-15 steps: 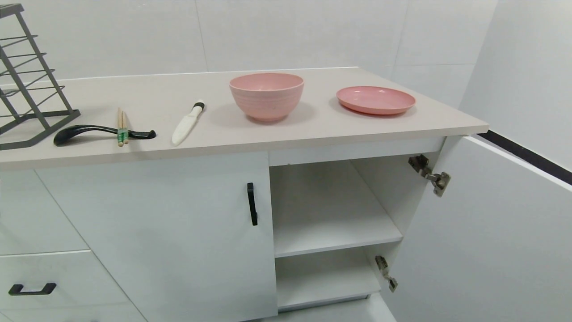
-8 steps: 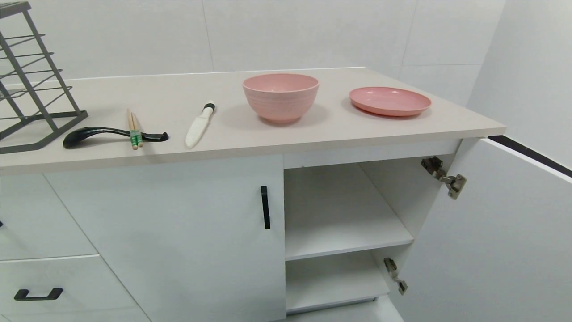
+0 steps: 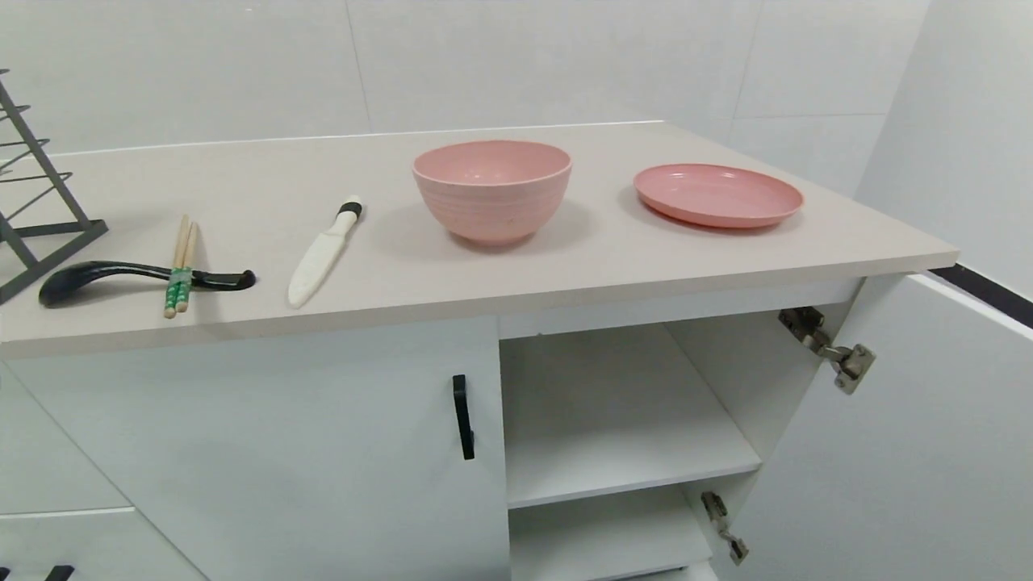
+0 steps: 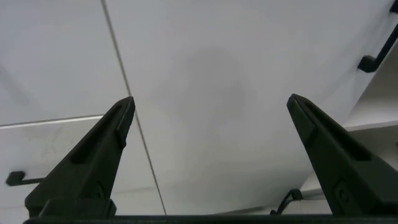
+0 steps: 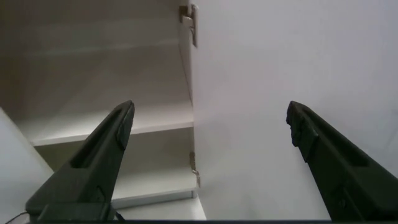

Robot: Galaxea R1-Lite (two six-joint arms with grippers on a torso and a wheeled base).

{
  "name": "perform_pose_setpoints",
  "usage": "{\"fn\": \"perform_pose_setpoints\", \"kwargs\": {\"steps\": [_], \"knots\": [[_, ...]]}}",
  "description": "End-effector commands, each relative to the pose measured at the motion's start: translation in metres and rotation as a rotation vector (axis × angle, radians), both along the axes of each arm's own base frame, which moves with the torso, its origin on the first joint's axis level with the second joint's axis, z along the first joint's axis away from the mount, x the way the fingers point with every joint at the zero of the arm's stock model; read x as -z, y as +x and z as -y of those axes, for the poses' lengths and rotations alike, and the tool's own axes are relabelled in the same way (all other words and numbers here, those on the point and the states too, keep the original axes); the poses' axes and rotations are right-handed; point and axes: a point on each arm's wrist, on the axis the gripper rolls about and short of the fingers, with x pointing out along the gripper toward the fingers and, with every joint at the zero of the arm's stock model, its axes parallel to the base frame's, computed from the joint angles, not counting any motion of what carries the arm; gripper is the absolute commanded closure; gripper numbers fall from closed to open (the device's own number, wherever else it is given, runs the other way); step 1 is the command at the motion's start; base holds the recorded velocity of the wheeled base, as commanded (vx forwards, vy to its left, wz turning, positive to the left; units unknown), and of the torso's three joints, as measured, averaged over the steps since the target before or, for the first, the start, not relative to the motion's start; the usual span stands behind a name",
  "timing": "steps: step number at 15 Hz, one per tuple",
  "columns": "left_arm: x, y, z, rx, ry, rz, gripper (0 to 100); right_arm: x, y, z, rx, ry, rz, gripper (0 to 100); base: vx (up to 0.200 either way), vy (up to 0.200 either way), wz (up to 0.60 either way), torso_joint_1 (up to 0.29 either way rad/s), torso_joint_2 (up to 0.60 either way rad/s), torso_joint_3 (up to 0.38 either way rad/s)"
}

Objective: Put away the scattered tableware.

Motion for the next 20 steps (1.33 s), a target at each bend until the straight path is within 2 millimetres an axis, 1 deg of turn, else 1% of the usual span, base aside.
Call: {"fn": "perform_pose_setpoints", "kwargs": {"steps": [1, 3, 6, 13, 17, 20], "knots": [[-0.0001, 0.0001, 0.0, 0.0, -0.002, -0.001, 0, -0.0003, 0.0, -0.0001, 0.001, 0.0, 0.003, 0, 0.0, 0.0, 0.0, 0.0, 0.0, 0.0], [-0.0001, 0.0001, 0.0, 0.0, -0.002, -0.001, 0, -0.0003, 0.0, -0.0001, 0.001, 0.0, 0.003, 0, 0.0, 0.0, 0.0, 0.057, -0.05, -0.018], [-0.0001, 0.0001, 0.0, 0.0, -0.002, -0.001, 0, -0.0003, 0.0, -0.0001, 0.001, 0.0, 0.003, 0, 0.0, 0.0, 0.0, 0.206, -0.08, -0.103], [-0.0001, 0.0001, 0.0, -0.002, -0.002, -0.001, 0, -0.0003, 0.0, -0.0001, 0.001, 0.0, 0.003, 0, 0.0, 0.0, 0.0, 0.232, -0.55, -0.221], [-0.0001, 0.0001, 0.0, 0.0, -0.002, -0.001, 0, -0.0003, 0.0, -0.0001, 0.001, 0.0, 0.003, 0, 0.0, 0.0, 0.0, 0.126, -0.49, -0.224], [-0.0001, 0.0001, 0.0, 0.0, -0.002, -0.001, 0, -0.0003, 0.0, -0.0001, 0.001, 0.001, 0.003, 0, 0.0, 0.0, 0.0, 0.396, -0.48, -0.243]]}}
